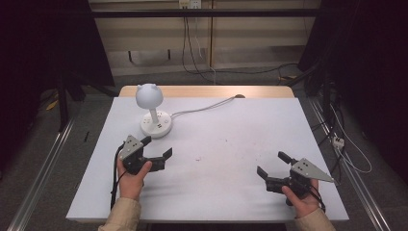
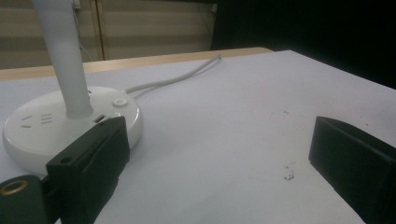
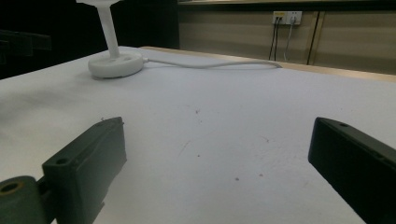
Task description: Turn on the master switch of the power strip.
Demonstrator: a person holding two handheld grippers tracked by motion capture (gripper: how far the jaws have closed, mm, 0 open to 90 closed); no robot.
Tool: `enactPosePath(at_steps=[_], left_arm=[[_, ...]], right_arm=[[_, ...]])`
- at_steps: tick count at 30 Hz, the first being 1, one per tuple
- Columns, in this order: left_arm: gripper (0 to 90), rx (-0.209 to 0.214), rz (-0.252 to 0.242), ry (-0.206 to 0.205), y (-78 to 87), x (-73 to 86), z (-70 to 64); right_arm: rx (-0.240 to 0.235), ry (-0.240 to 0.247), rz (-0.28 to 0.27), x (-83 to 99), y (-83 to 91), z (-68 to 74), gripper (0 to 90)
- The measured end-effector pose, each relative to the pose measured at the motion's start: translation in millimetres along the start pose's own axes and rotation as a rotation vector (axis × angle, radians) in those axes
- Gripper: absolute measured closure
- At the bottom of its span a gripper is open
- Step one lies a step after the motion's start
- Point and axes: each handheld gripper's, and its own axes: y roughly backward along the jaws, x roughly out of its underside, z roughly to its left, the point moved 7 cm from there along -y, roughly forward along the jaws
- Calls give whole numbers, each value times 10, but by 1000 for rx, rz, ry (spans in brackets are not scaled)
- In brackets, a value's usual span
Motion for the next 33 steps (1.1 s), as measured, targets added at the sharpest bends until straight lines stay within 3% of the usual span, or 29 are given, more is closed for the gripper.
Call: enactPosePath(at_steps=[15,33], left_arm=[[51,-58,32,15,-210,-39,64],[56,-65,80,14,-479,-52,50]], right_arm=[[2,-8,-4,-14,5,-6,38],[5,-10,-11,-29,13,-30,39]])
